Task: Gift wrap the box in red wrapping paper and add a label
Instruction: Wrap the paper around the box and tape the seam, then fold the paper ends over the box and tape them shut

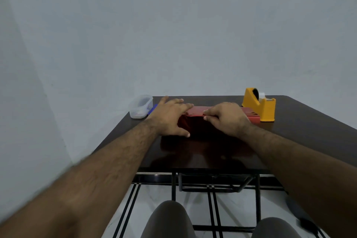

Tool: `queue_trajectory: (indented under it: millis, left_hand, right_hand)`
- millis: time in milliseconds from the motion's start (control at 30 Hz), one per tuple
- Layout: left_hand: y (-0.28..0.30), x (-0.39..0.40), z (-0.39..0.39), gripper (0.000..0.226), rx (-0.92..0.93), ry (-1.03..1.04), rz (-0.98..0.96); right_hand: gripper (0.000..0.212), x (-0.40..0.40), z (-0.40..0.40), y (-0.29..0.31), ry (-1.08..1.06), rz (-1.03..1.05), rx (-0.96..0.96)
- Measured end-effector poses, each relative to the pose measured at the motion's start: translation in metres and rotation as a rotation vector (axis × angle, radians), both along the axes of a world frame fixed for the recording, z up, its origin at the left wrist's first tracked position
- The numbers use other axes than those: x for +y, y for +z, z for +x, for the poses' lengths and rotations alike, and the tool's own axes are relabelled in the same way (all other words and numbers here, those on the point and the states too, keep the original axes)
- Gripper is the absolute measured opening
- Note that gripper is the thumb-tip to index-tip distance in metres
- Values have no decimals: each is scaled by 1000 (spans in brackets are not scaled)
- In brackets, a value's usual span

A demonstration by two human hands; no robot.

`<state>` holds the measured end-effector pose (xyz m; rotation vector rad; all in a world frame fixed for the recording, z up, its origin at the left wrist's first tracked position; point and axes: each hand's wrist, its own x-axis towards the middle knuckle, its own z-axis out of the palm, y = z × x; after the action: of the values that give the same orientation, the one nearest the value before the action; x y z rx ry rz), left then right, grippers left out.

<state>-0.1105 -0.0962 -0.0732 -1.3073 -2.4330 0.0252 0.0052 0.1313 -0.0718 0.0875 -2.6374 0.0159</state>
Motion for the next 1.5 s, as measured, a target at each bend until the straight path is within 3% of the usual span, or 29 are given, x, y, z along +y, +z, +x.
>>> queue_trajectory:
  millis: [100,200,233,333,367,467,533,633,733,833,900,1067,1267,1400,1500]
  left_hand:
    - [11,13,1,113,187,-37,-149]
    - [23,19,5,92,369,-103,-206]
    - [31,21,5,88,388,-102,-204]
    - [69,23,6,80,308,-69,-156]
    - [83,26,6,80,282,-71,-140]
    - [117,36,6,91,293,-109,-58]
    - [129,40,6,104,329,-126,71]
    - [131,44,6,111,324,-186,410]
    - [115,54,-13,110,125,-241,792]
    - [92,72,-42,115,-574,-241,1079]
    - [74,80,-61,117,-894,-208,1103]
    - [39,85,-113,105,-951,-314,1049]
    - [75,106,-141,71,-987,-475,1207]
    - [87,114,-148,79,-952,-531,1142]
    - [91,113,-149,86,-946,-545,1106]
  right_hand:
    - [34,2,-4,9,-5,-137,26]
    - [34,7,-5,15,-2,-255,73]
    - [44,9,-4,17,14,-292,82]
    - [103,8,5,27,62,-196,37]
    - [107,8,5,31,49,-134,35]
    - [85,14,-2,41,58,-314,161]
    - [72,24,-10,45,109,-629,255]
    - [54,41,-29,47,300,-1126,263]
    - [47,54,-54,47,430,-1401,179]
    - [59,65,-82,34,455,-1523,90]
    - [68,71,-98,19,443,-1546,54]
    - [69,92,-130,14,477,-1433,77]
    - [56,83,-156,82,464,-1378,207]
    - [59,74,-163,105,537,-1480,72]
    - [82,74,-161,112,504,-1512,96]
